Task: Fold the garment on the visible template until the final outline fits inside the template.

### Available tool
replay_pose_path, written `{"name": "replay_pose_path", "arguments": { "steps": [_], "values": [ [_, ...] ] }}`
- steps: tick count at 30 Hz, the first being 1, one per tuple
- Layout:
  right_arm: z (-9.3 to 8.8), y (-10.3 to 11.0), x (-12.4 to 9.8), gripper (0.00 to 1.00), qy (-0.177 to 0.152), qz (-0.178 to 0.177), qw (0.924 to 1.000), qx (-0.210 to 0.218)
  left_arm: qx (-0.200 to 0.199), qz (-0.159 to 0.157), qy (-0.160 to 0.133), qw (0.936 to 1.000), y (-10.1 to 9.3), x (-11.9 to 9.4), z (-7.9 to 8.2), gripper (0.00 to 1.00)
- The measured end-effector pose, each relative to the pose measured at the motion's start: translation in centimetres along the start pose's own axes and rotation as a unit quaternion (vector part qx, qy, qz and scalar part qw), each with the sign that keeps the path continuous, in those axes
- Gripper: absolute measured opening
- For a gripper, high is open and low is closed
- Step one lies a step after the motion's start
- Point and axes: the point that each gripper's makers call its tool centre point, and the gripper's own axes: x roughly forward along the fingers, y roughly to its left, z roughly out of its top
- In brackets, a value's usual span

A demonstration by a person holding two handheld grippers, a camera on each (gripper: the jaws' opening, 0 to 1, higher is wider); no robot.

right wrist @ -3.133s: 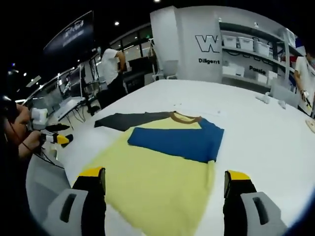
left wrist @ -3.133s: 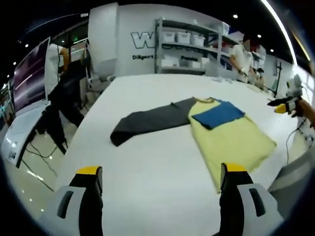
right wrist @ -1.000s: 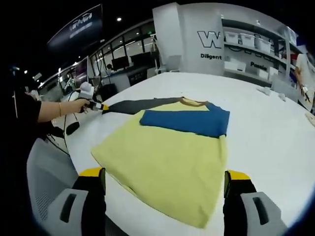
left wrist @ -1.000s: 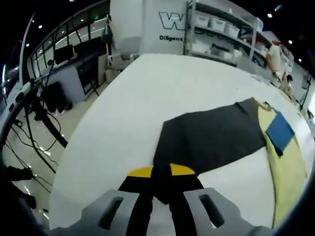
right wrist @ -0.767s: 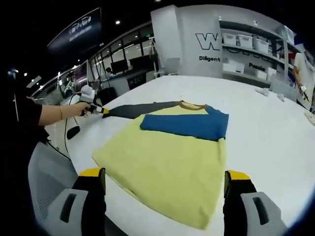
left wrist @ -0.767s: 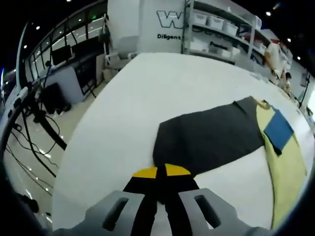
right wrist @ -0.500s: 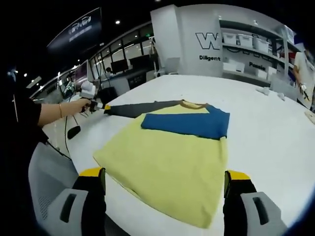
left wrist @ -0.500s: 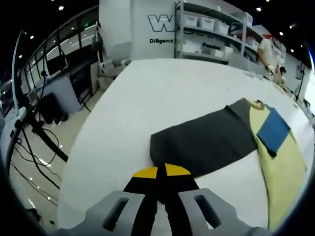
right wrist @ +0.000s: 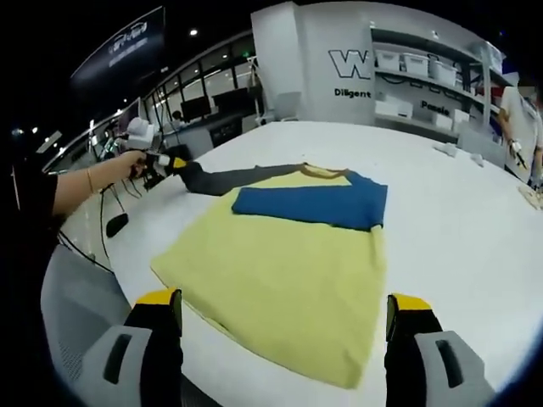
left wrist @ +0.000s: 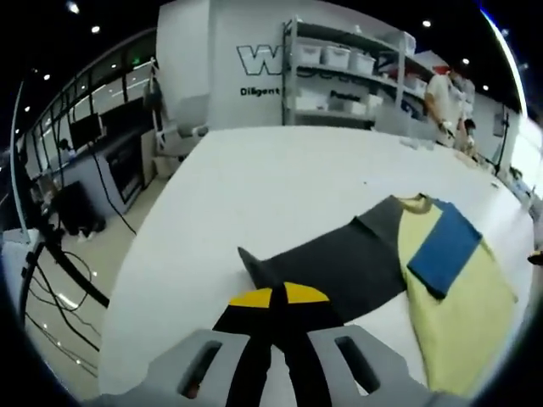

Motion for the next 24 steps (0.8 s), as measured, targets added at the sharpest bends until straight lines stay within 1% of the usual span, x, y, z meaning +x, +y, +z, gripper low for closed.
{"name": "replay_pose_path", "arguments": {
  "steps": [2, 5, 7, 9, 11, 13, 15, 19, 21, 24],
  "values": [
    [0.1, 0.1, -0.1, 0.99, -0.003, 0.002, 1.0, 0.002, 0.002, -0.011, -0.008, 0.9999, -1.0, -0.1, 0.8, 0.01],
    [-0.1, 0.1, -0.1, 0.99, 0.001, 0.0, 1.0, -0.004, 0.009, -0.026, -0.018, 0.9995, -2.3, -0.1, 1.8, 0.01],
    [-0.2, 0.0, -0.1, 0.99, 0.003, -0.003, 1.0, -0.003, 0.013, -0.033, -0.022, 0.9991, -3.0, 0.1, 2.4, 0.01],
    [-0.2, -0.3, -0.1, 0.99, 0.004, -0.013, 0.9999, -0.007, 0.019, -0.041, -0.022, 0.9987, -4.0, 0.2, 3.0, 0.01],
    [-0.2, -0.4, -0.1, 0.99, 0.006, -0.013, 0.9999, -0.007, 0.026, -0.047, -0.024, 0.9983, -4.6, 0.2, 3.3, 0.01],
    [0.0, -0.3, -0.1, 0.99, 0.005, -0.013, 0.9999, -0.008, 0.035, -0.058, -0.037, 0.997, -6.0, 0.1, 4.2, 0.01],
    [0.0, -0.3, -0.1, 0.99, 0.005, -0.011, 0.9999, -0.009, 0.031, -0.067, -0.046, 0.9962, -7.1, 0.0, 4.7, 0.01],
    [-0.2, -0.6, 0.0, 0.99, 0.008, -0.018, 0.9998, -0.007, 0.045, -0.083, -0.046, 0.9945, -8.9, 0.2, 5.2, 0.01],
    [-0.4, -0.8, 0.0, 0.99, 0.012, -0.024, 0.9996, -0.006, 0.044, -0.089, -0.049, 0.9938, -9.8, 0.2, 5.5, 0.01],
    [-0.7, -0.8, 0.1, 0.99, 0.018, -0.024, 0.9995, -0.006, 0.044, -0.102, -0.053, 0.9924, -11.7, 0.4, 6.0, 0.01]
  ]
}}
